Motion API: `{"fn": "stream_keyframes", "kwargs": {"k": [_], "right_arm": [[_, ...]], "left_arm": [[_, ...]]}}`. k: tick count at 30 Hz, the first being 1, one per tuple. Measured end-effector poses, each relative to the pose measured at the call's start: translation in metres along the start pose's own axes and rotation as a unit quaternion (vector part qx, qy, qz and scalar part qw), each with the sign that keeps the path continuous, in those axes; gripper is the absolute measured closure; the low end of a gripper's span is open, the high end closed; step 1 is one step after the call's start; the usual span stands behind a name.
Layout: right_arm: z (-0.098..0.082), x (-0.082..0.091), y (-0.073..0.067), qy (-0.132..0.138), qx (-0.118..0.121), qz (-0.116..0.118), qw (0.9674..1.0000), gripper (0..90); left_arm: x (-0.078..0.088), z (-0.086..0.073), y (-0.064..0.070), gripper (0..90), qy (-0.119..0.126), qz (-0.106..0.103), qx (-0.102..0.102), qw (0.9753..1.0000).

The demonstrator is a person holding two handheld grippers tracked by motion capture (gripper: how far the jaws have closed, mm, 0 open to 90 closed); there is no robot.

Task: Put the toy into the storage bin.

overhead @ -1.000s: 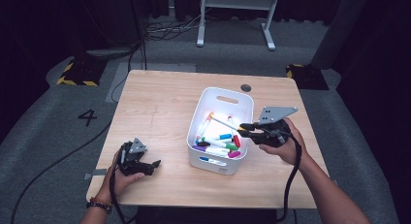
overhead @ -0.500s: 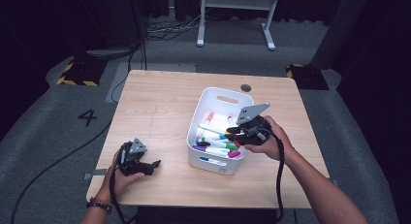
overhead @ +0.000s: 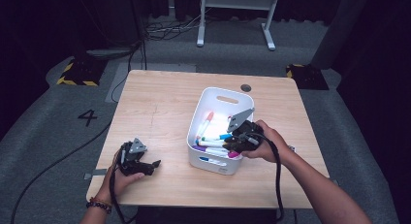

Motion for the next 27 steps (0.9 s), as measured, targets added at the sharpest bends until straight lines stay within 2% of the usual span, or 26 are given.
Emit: {"fn": "stream_keyframes", "kwargs": {"k": [1,2,4,8,11,12,17,18,23,27], "right_arm": [[-0.002,0.0,-0.002,-0.009,0.0,0.009,0.9999,74.8],[-0.003,0.001,-0.003,-0.02,0.002,0.009,0.9998,74.6],[-0.004,0.0,-0.003,-0.021,0.002,0.015,0.9997,74.1],[-0.003,0.002,-0.001,-0.018,0.0,0.009,0.9998,68.9],[0.0,0.007,-0.001,-0.001,0.0,0.004,1.0,67.0],[0.001,0.01,-0.002,0.006,-0.008,0.002,0.9999,65.7],[0.001,0.025,0.003,0.052,-0.017,-0.024,0.9982,57.1],[0.001,0.032,0.004,0.066,-0.016,-0.031,0.9972,55.3],[-0.006,0.058,0.005,0.101,-0.017,-0.067,0.9924,46.5],[-0.017,0.081,0.01,0.134,-0.037,-0.104,0.9848,42.4]], "left_arm": [[0.0,0.0,0.0,15.6,-0.001,-0.001,0.0,1.0],[0.0,0.0,0.0,15.6,-0.001,-0.001,0.0,1.0],[0.0,0.0,0.0,15.6,0.0,0.0,0.0,1.0],[0.0,0.0,0.0,15.6,0.0,0.0,0.0,1.0],[0.0,0.0,0.0,15.6,0.0,0.0,0.0,1.0],[0.0,0.0,0.0,15.6,-0.001,-0.001,0.0,1.0],[0.0,0.0,0.0,15.6,0.0,0.0,0.0,1.0],[0.0,0.0,0.0,15.6,0.0,0.0,0.0,1.0],[0.0,0.0,0.0,15.6,0.0,0.0,0.0,1.0],[0.0,0.0,0.0,15.6,0.0,0.0,0.0,1.0]]}}
Point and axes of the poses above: each handheld gripper's, and its own axes: x roughly backward along the jaws, z roughly out of its top, y roughly to its right, the point moved 8 cm from there along -x, roughly forward along the jaws, and after that the axes turned 15 degrees about y, right-handed, at the moved point
